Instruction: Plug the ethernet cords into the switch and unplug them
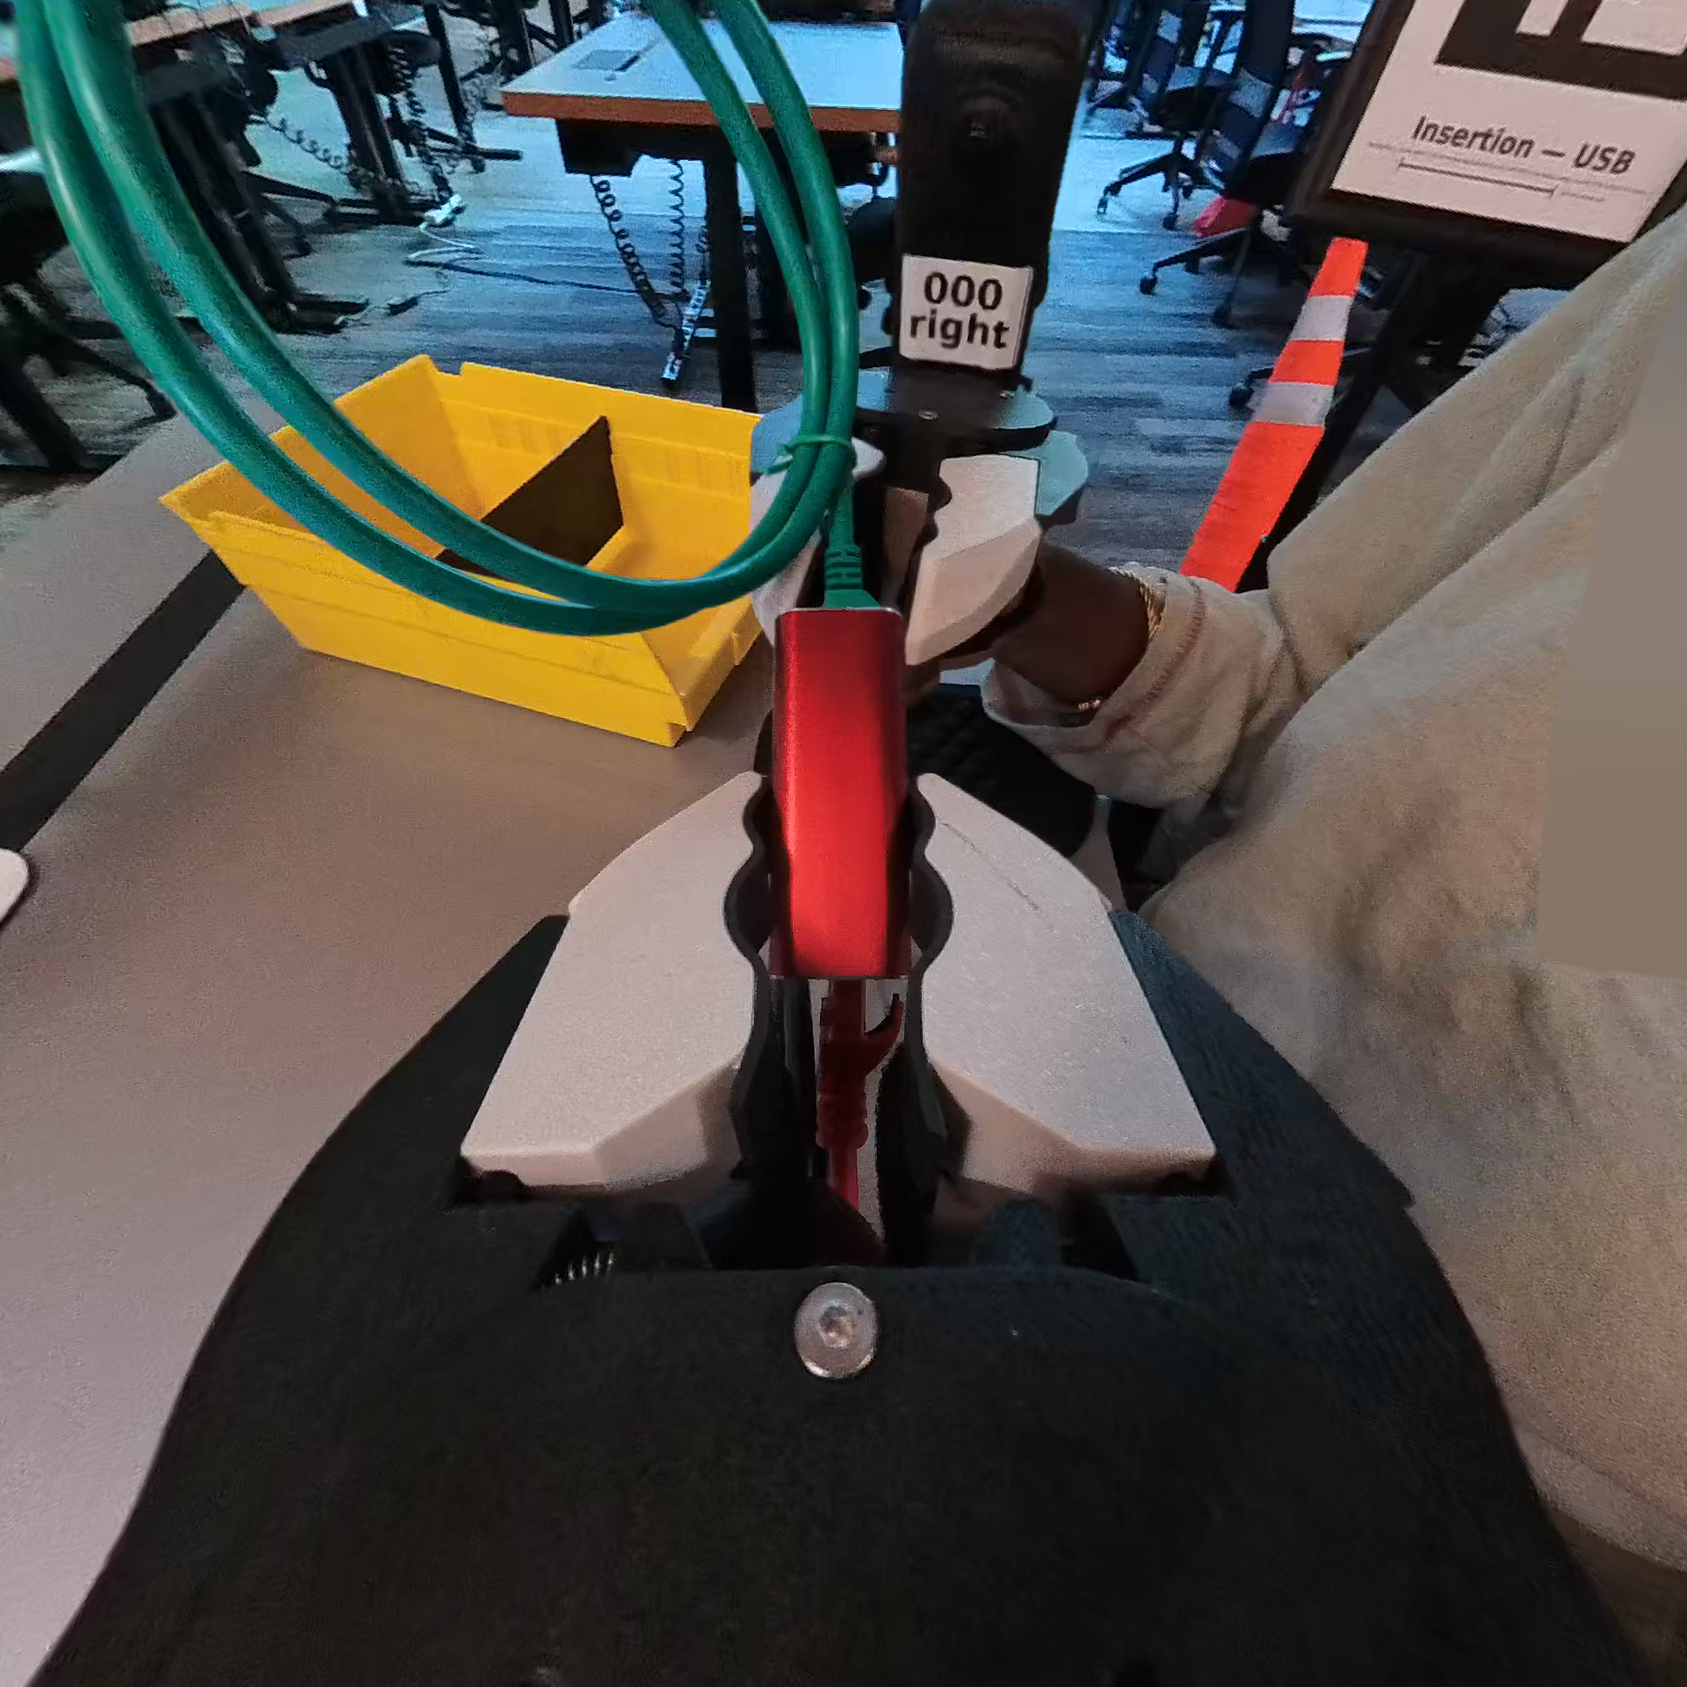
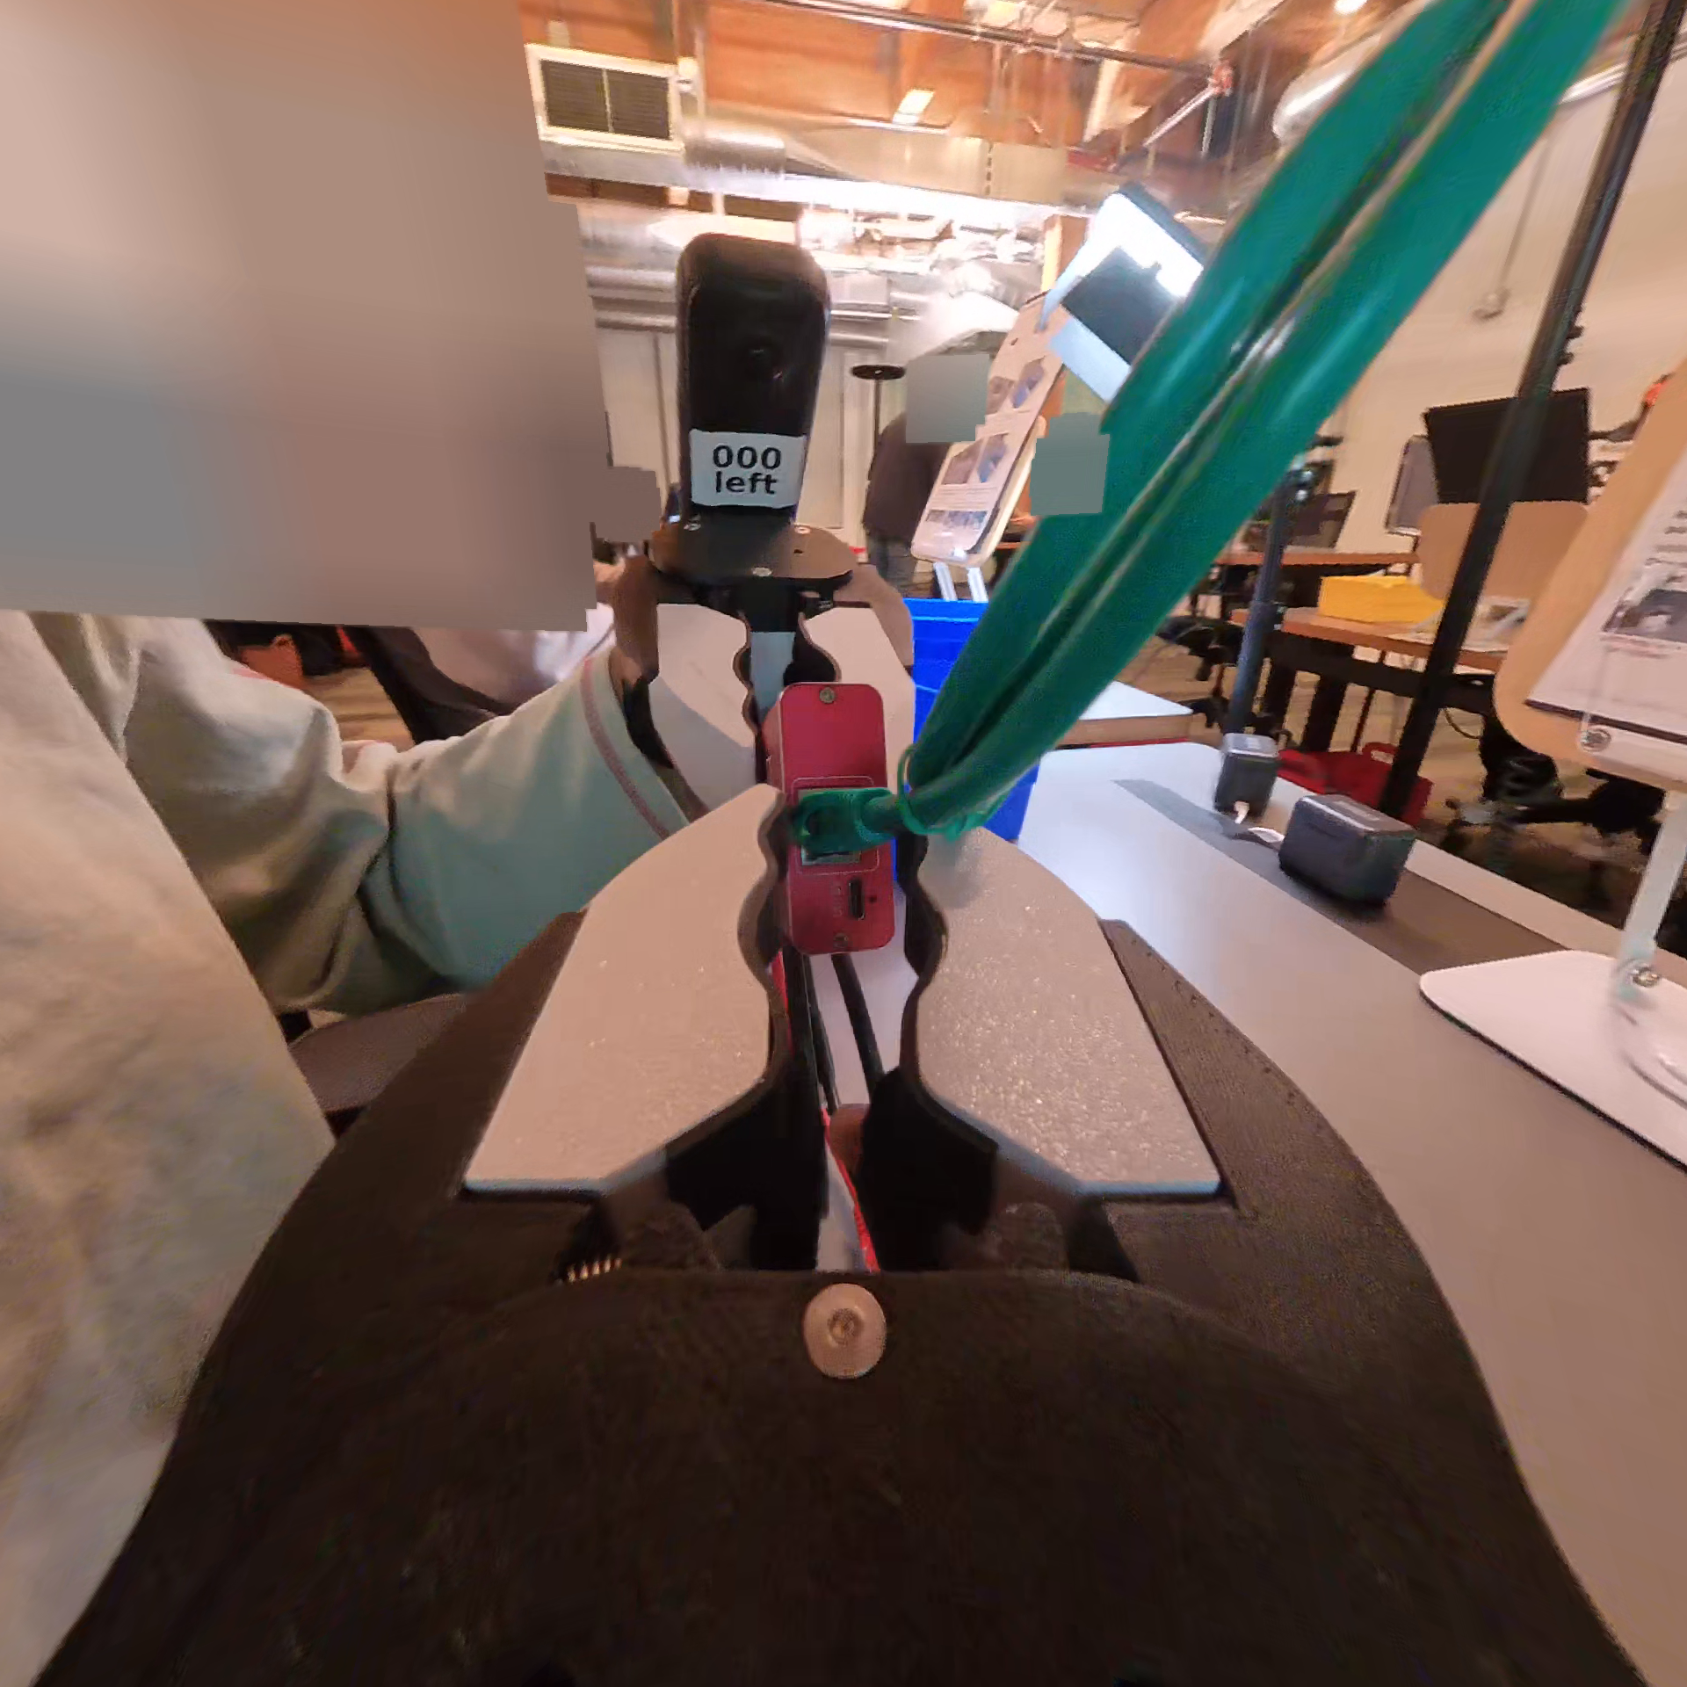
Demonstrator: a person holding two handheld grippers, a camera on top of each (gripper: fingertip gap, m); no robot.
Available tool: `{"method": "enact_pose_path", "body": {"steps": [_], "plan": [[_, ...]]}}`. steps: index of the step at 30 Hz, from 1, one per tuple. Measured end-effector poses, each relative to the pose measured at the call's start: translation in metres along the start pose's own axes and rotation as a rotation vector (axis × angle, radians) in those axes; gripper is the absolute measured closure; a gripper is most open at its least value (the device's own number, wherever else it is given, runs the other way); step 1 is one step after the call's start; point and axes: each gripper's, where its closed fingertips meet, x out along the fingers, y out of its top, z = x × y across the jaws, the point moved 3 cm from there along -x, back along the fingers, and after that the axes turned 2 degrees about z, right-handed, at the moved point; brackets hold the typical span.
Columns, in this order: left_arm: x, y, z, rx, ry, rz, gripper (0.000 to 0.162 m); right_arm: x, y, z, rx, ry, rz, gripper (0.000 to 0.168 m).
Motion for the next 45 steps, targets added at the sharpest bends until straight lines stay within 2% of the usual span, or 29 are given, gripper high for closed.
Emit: {"method": "enact_pose_path", "body": {"steps": [5,8,10,12,18,25,30,35,38,42,44,45], "plan": [[0.004,-0.003,0.006,0.032,-0.030,0.034,0.136,-0.005,-0.003,-0.007,-0.063,0.049,-0.011,0.149],[0.011,-0.012,0.002,0.048,0.009,0.020,0.127,-0.006,-0.007,-0.014,-0.068,0.081,-0.005,0.154],[0.012,-0.014,0.006,0.110,0.005,0.028,0.129,-0.005,-0.011,-0.016,-0.081,0.082,-0.001,0.154],[0.012,-0.014,0.008,0.089,-0.009,0.027,0.130,-0.007,-0.011,-0.018,-0.073,0.088,0.014,0.154],[0.018,-0.017,0.009,0.059,0.028,-0.040,0.133,-0.012,-0.015,-0.013,-0.131,0.027,0.022,0.153],[0.022,-0.019,0.013,0.054,0.052,-0.061,0.134,-0.018,-0.018,-0.016,-0.317,-0.096,0.011,0.151],[0.019,-0.019,0.020,0.061,-0.005,-0.045,0.134,-0.017,-0.014,-0.027,-0.310,-0.137,0.054,0.152],[0.017,-0.019,0.025,0.032,-0.086,-0.038,0.134,-0.017,-0.015,-0.034,-0.143,-0.100,0.137,0.154],[0.017,-0.018,0.025,0.014,-0.121,-0.031,0.134,-0.017,-0.013,-0.034,-0.121,-0.096,0.148,0.155],[0.016,-0.017,0.029,-0.058,-0.255,0.018,0.135,-0.016,-0.007,-0.041,-0.090,-0.058,0.179,0.156],[0.018,-0.018,0.026,-0.134,-0.289,0.030,0.134,-0.016,-0.007,-0.039,-0.075,-0.082,0.183,0.156],[0.018,-0.022,0.024,-0.164,-0.288,0.017,0.135,-0.016,-0.010,-0.037,-0.133,-0.126,0.135,0.154]]}}
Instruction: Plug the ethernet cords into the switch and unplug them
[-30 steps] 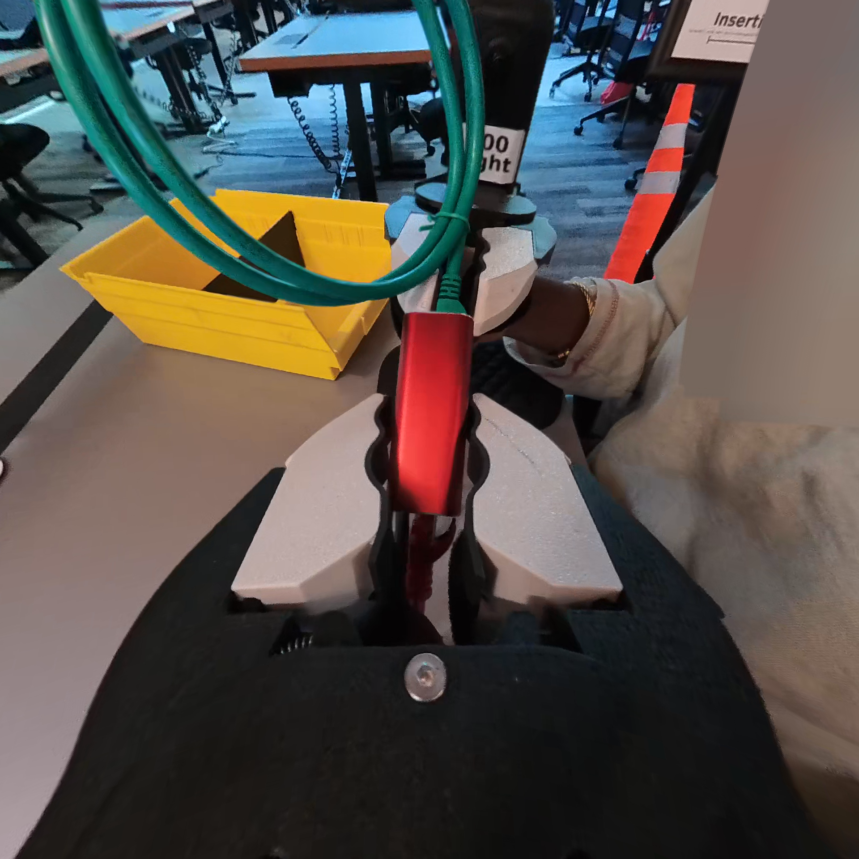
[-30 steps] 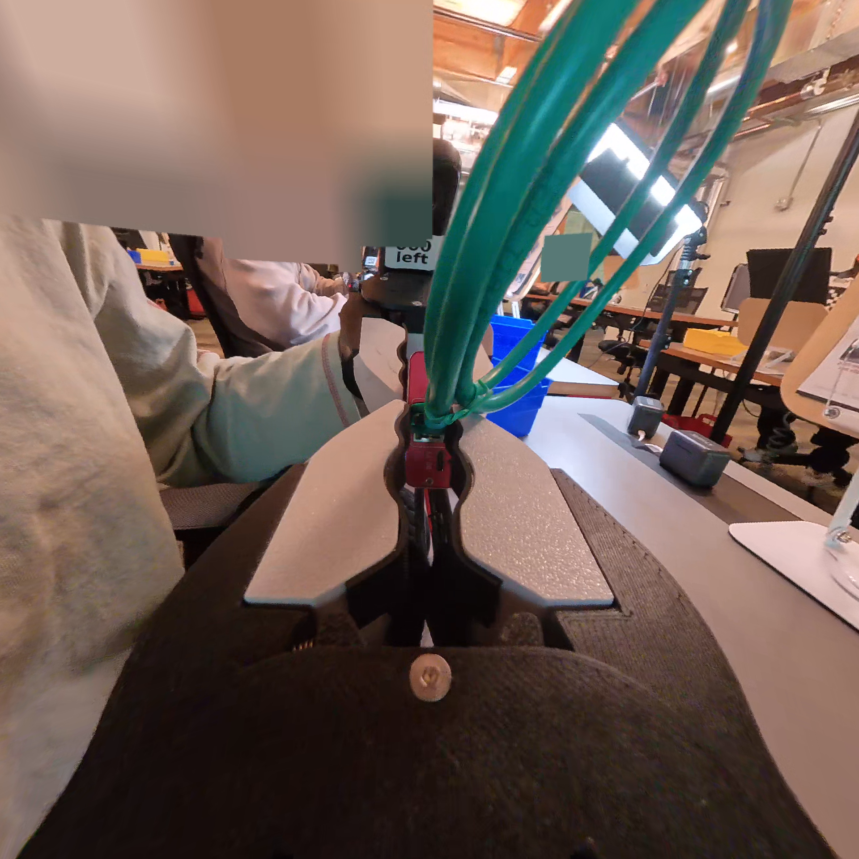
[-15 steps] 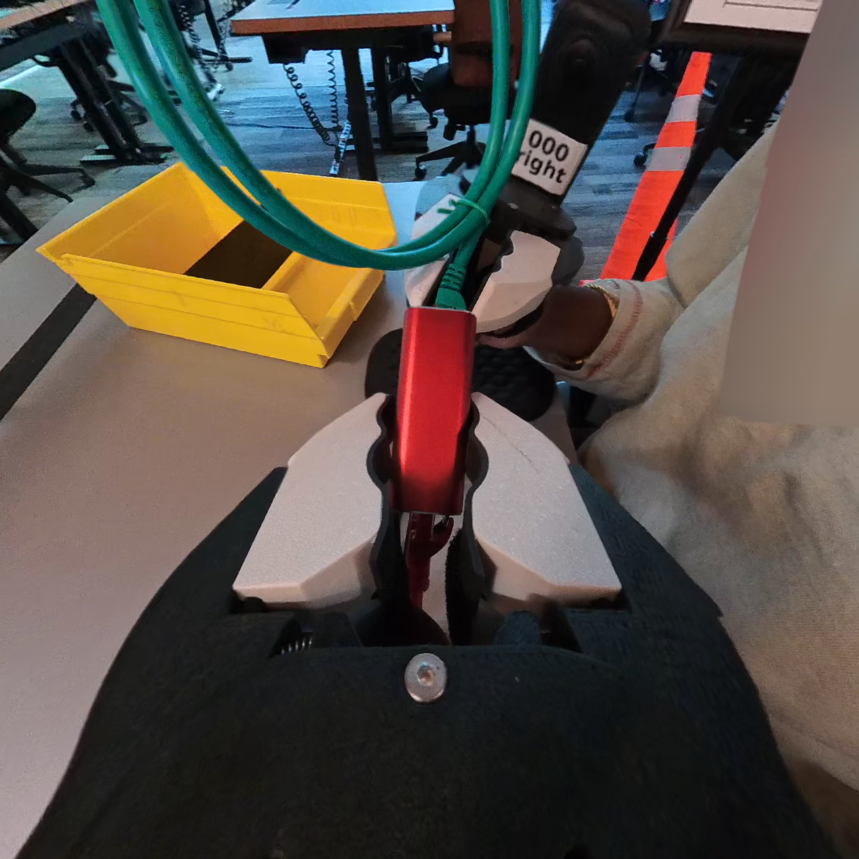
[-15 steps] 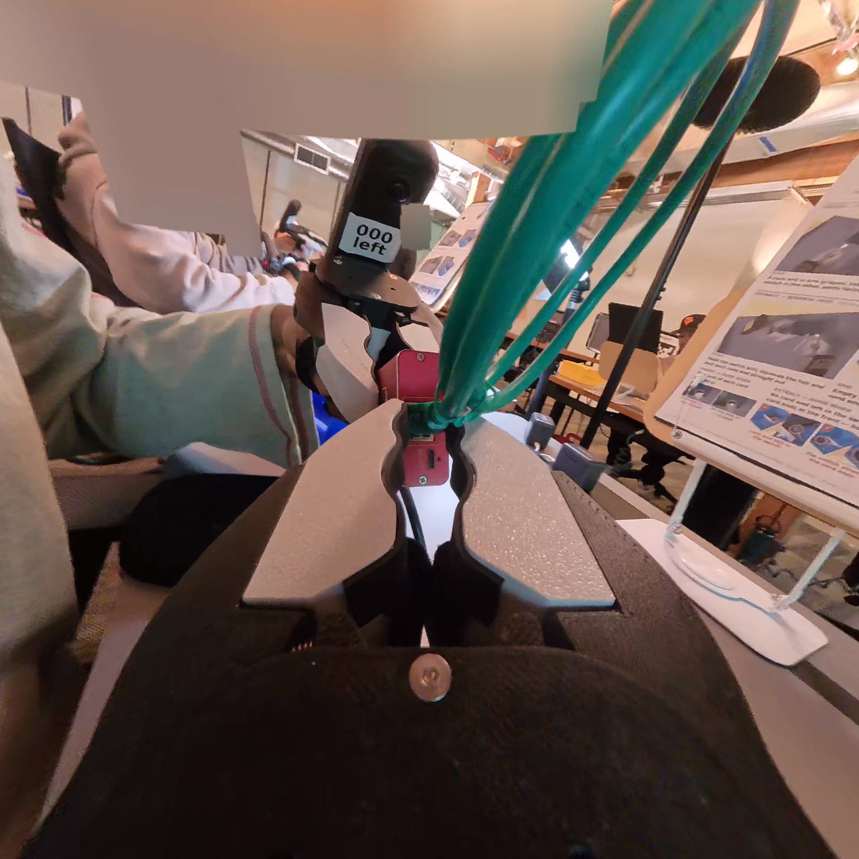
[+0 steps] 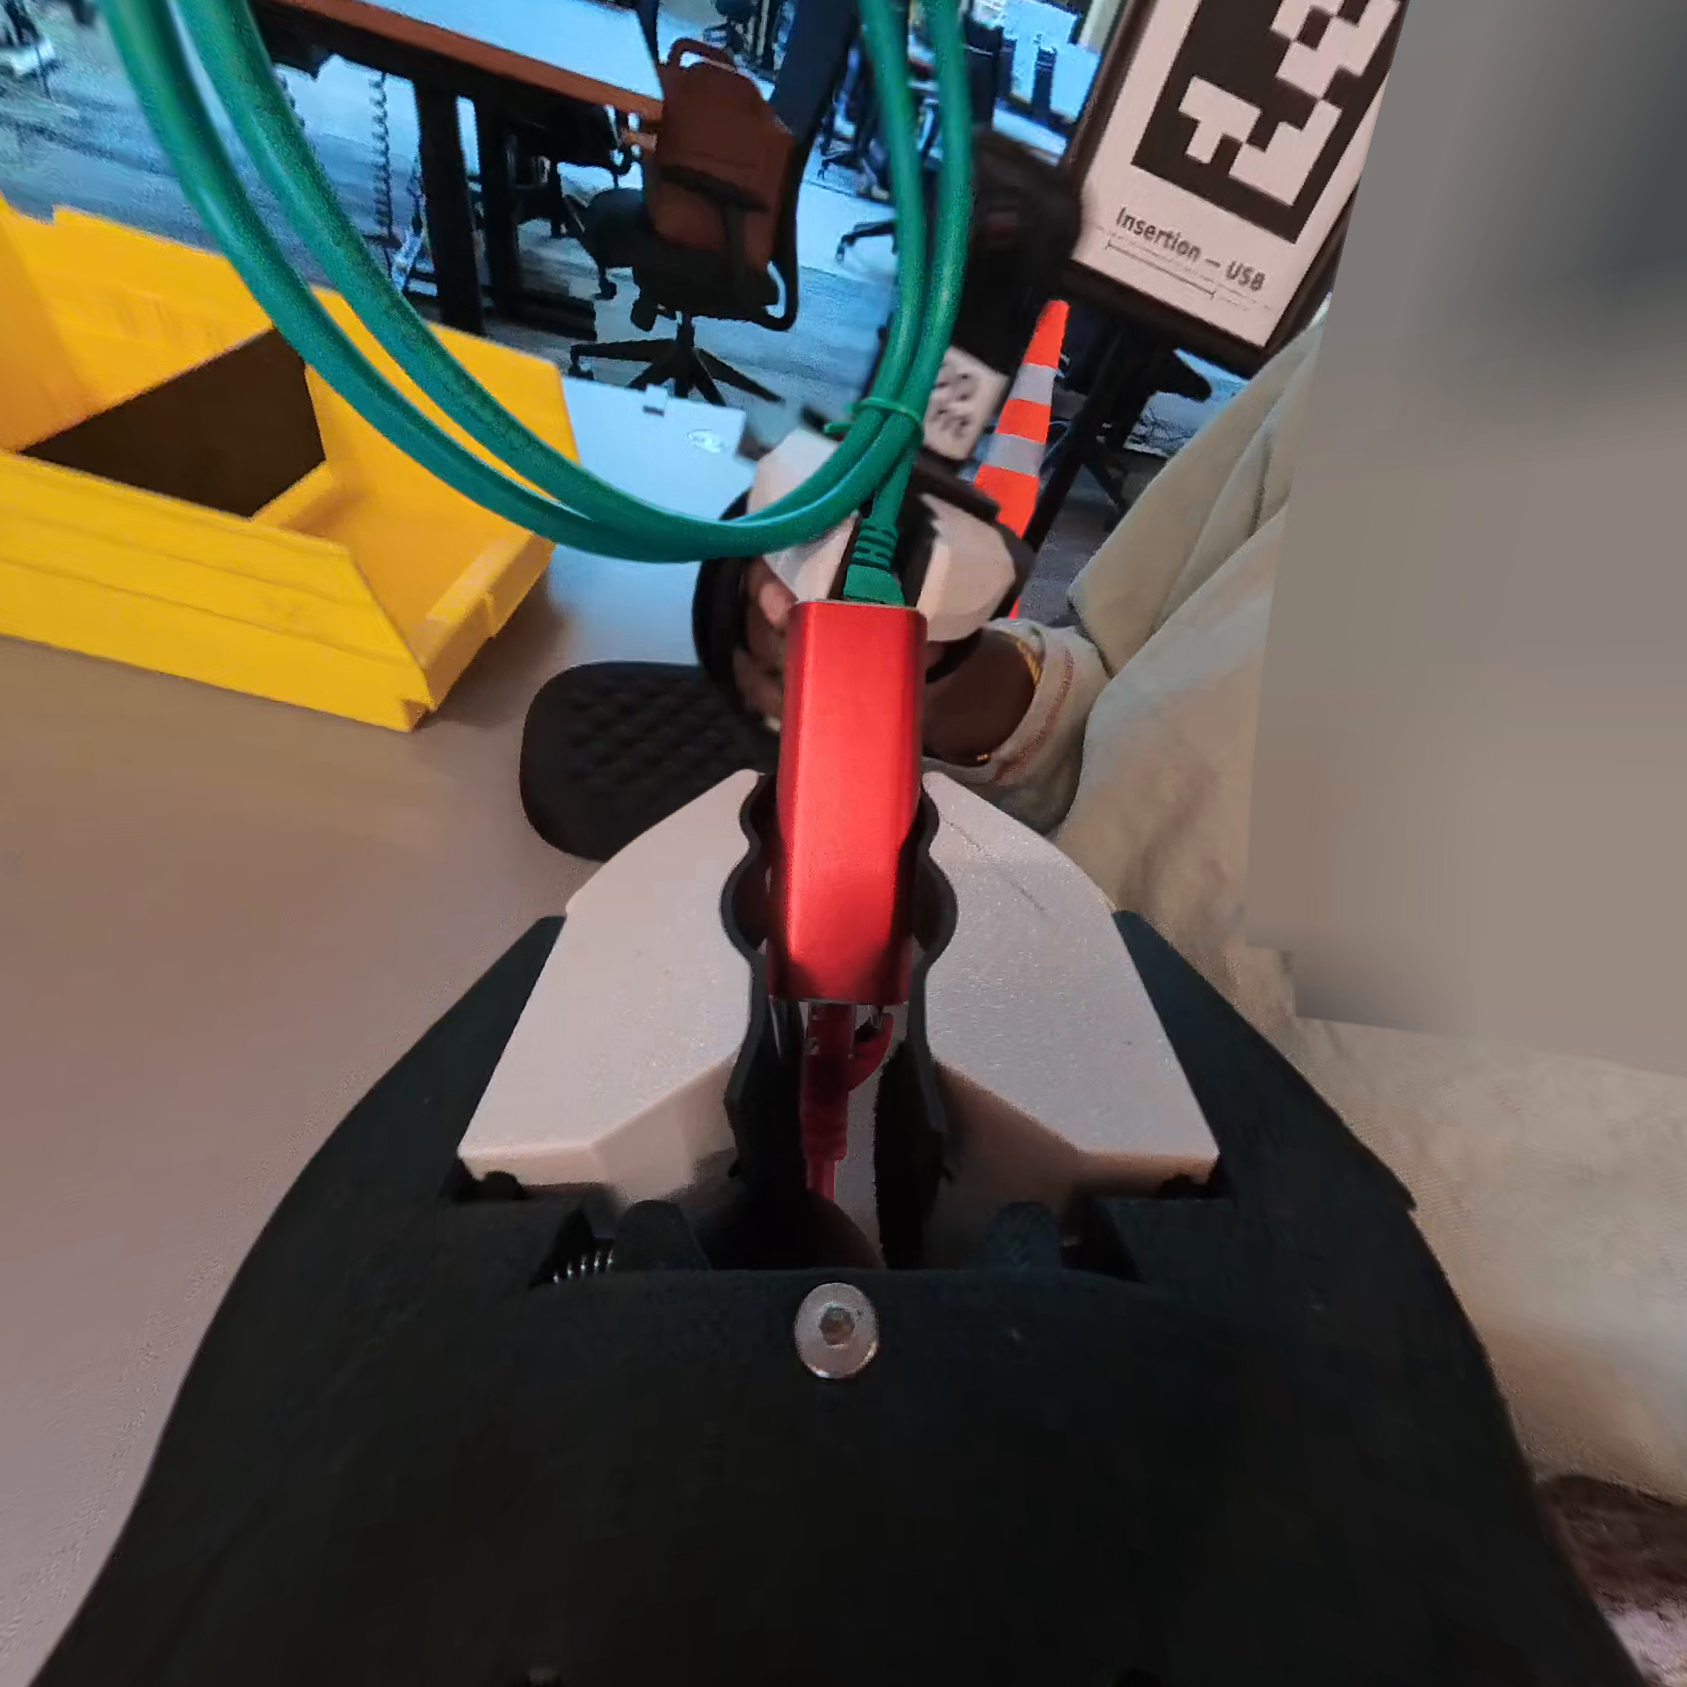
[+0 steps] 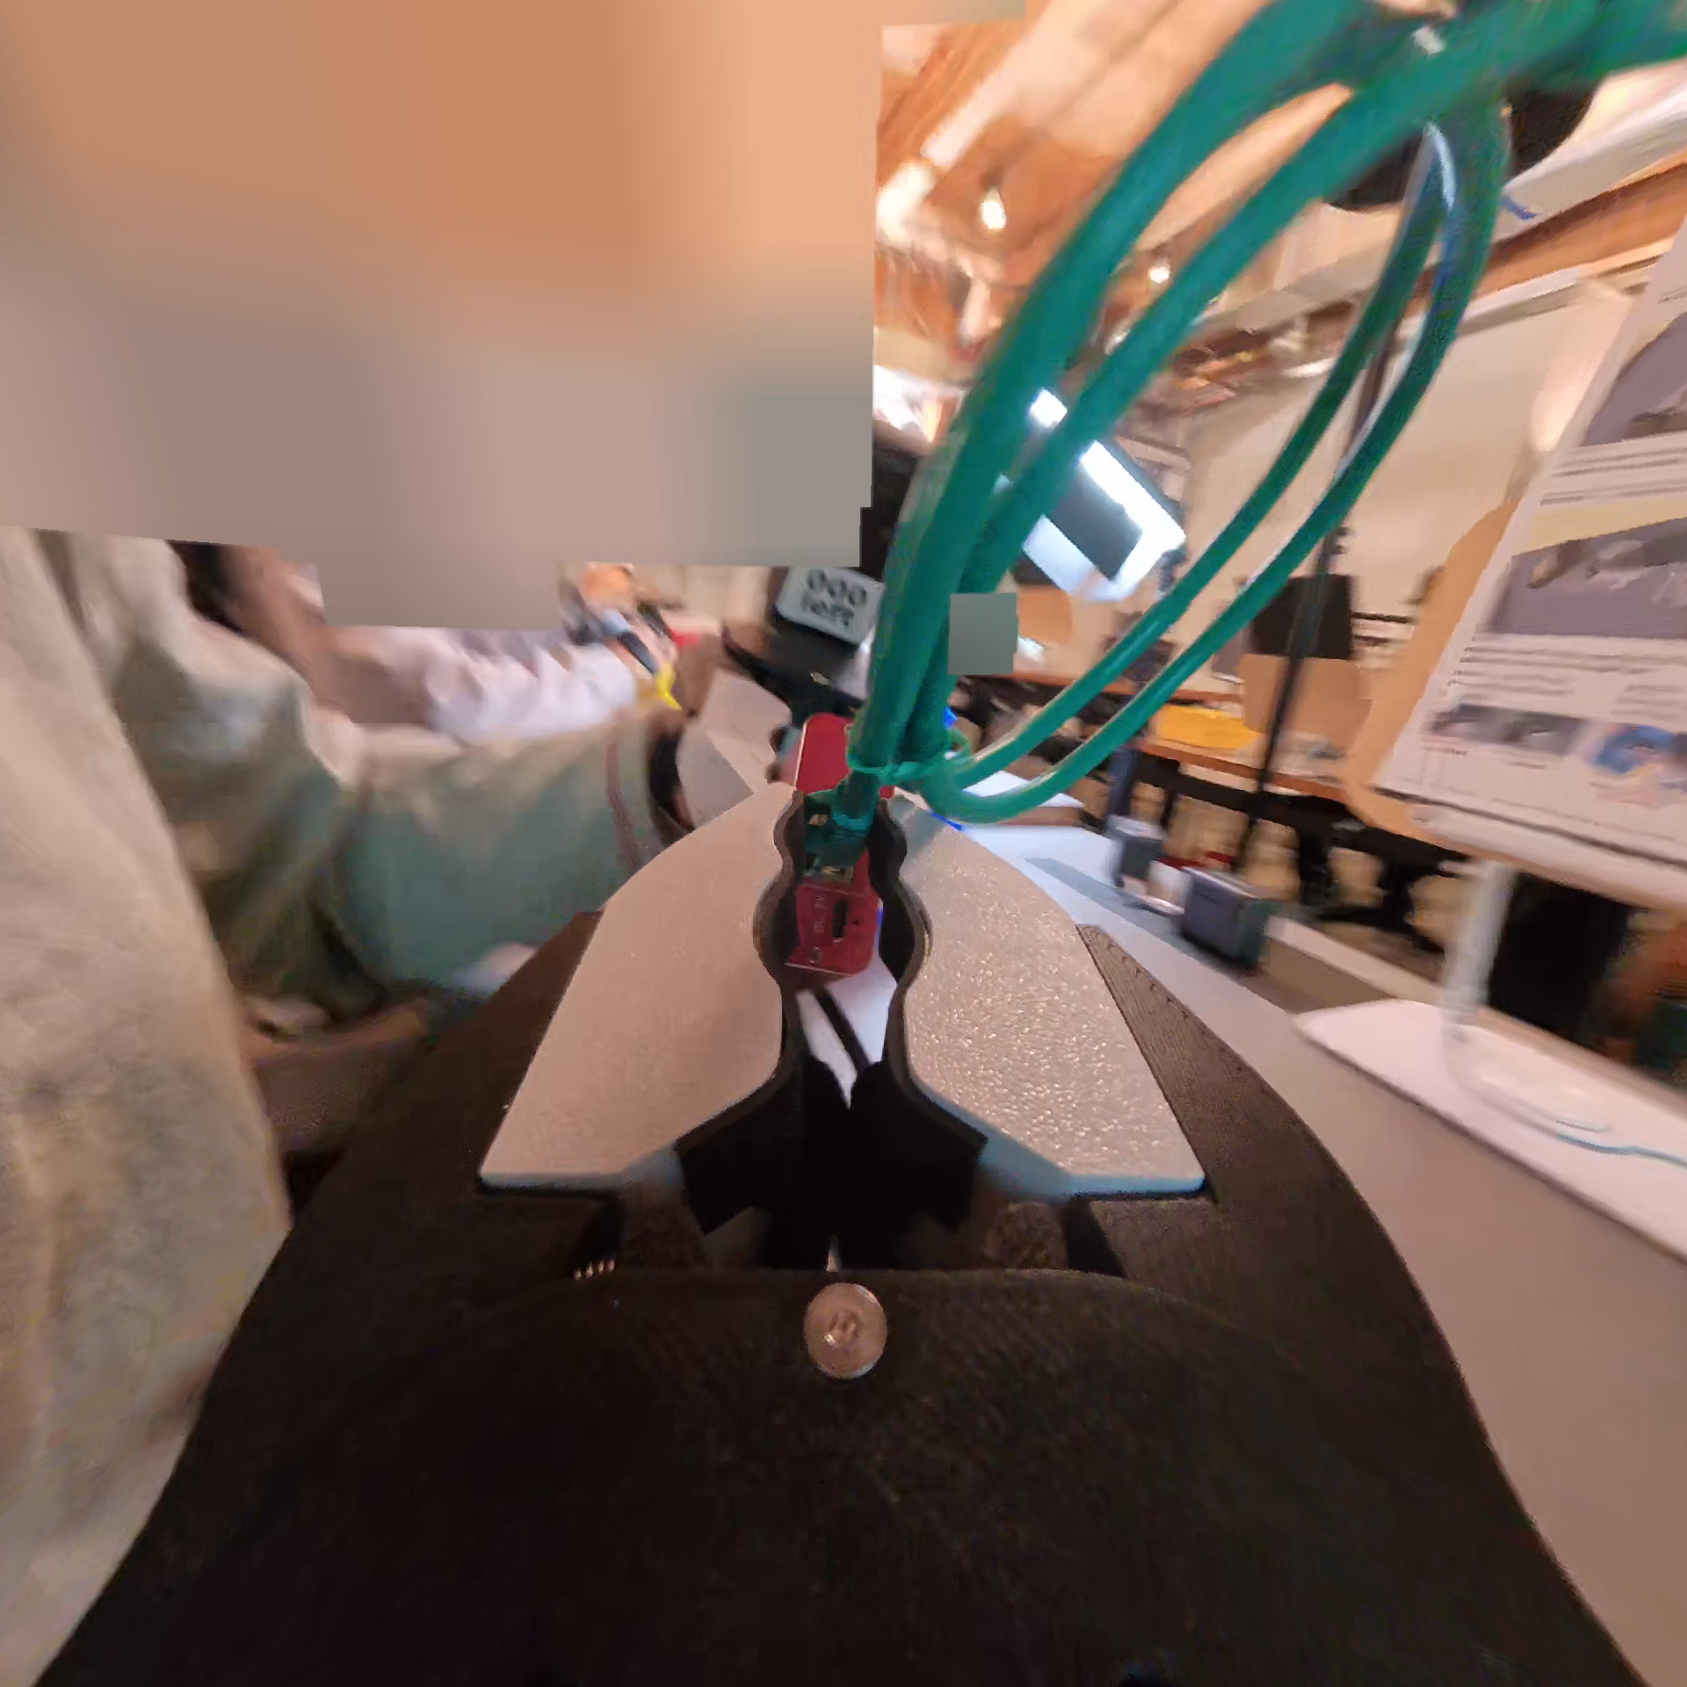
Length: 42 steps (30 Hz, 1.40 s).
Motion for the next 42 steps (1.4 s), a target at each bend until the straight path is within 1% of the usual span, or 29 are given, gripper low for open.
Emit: {"method": "enact_pose_path", "body": {"steps": [2,3,4,5,7,8,10,11,12,13,14,16,17,18,20,22,24,27,29,30,31,33,35,37,38,39,40,41,42], "plan": [[-0.001,-0.002,-0.001,-0.026,0.007,0.000,0.134,0.001,-0.003,0.001,-0.245,-0.088,-0.133,0.151],[-0.001,-0.001,0.000,-0.018,0.011,0.002,0.134,0.001,-0.002,-0.001,-0.328,-0.111,-0.166,0.150],[0.000,0.000,0.002,0.002,0.018,0.001,0.134,0.000,0.001,-0.002,-0.354,-0.114,-0.172,0.150],[0.000,0.000,0.003,0.030,0.027,-0.003,0.134,0.000,0.002,-0.004,-0.321,-0.100,-0.153,0.152],[0.000,-0.001,0.002,0.032,0.029,-0.010,0.134,-0.001,0.000,-0.003,-0.178,-0.069,-0.099,0.153],[-0.001,-0.002,0.001,0.021,0.013,-0.006,0.134,0.000,-0.002,-0.002,-0.071,-0.035,-0.062,0.154],[-0.005,-0.003,-0.003,-0.008,0.009,0.006,0.135,0.003,-0.009,0.002,0.236,0.063,-0.031,0.155],[-0.006,-0.002,-0.005,-0.029,0.008,0.024,0.135,0.003,-0.013,0.005,0.326,0.091,-0.030,0.155],[-0.008,-0.001,-0.007,-0.042,0.006,0.043,0.135,0.001,-0.013,0.009,0.363,0.093,-0.024,0.155],[-0.010,0.002,-0.008,-0.048,0.001,0.068,0.135,-0.003,-0.010,0.013,0.351,0.076,-0.002,0.148],[-0.013,0.004,-0.010,-0.057,0.006,0.086,0.135,-0.008,-0.006,0.015,0.302,0.063,0.012,0.135],[-0.019,0.004,-0.014,-0.079,0.001,0.068,0.135,-0.021,0.002,0.023,0.138,-0.026,-0.018,0.098],[-0.020,0.004,-0.018,-0.102,0.019,0.052,0.135,-0.029,0.011,0.026,0.007,-0.079,-0.027,0.092],[-0.021,0.006,-0.023,-0.122,0.043,0.045,0.135,-0.035,0.023,0.025,-0.150,-0.118,-0.034,0.090],[-0.019,0.008,-0.030,-0.166,0.062,0.024,0.135,-0.036,0.043,0.011,-0.454,-0.105,-0.102,0.089],[-0.014,0.010,-0.036,-0.183,0.085,-0.027,0.136,-0.022,0.049,-0.003,-0.671,-0.039,-0.252,0.077],[-0.005,0.011,-0.038,-0.189,0.069,-0.082,0.135,-0.005,0.034,-0.004,-0.834,0.031,-0.455,0.068],[0.009,0.009,-0.036,-0.190,0.020,-0.164,0.135,0.010,-0.001,0.013,-1.098,0.101,-0.702,0.068],[0.016,0.008,-0.032,-0.182,-0.019,-0.214,0.134,0.013,-0.021,0.024,-1.242,0.136,-0.820,0.070],[0.018,0.008,-0.032,-0.177,-0.011,-0.224,0.135,0.014,-0.027,0.025,-1.288,0.156,-0.859,0.073],[0.019,0.009,-0.032,-0.173,-0.016,-0.226,0.135,0.015,-0.032,0.025,-1.316,0.178,-0.875,0.078],[0.020,0.009,-0.032,-0.169,-0.029,-0.246,0.134,0.015,-0.037,0.024,-1.354,0.190,-0.882,0.097],[0.020,0.008,-0.035,-0.168,-0.024,-0.242,0.134,0.015,-0.040,0.027,-1.357,0.161,-0.904,0.098],[0.022,0.010,-0.038,-0.151,-0.013,-0.204,0.132,0.014,-0.040,0.028,-1.314,0.136,-0.925,0.098],[0.022,0.012,-0.040,-0.093,0.029,-0.185,0.122,0.013,-0.040,0.031,-1.276,0.126,-0.939,0.098],[0.019,0.016,-0.042,0.007,0.105,-0.172,0.100,0.011,-0.041,0.034,-1.235,0.110,-0.947,0.098],[0.013,0.020,-0.047,0.135,0.238,-0.169,0.077,0.009,-0.041,0.039,-1.191,0.092,-0.950,0.098],[0.004,0.025,-0.052,0.294,0.400,-0.181,0.064,0.007,-0.042,0.044,-1.134,0.067,-0.952,0.099],[-0.006,0.031,-0.053,0.474,0.564,-0.194,0.057,0.005,-0.042,0.050,-1.067,0.039,-0.957,0.099]]}}
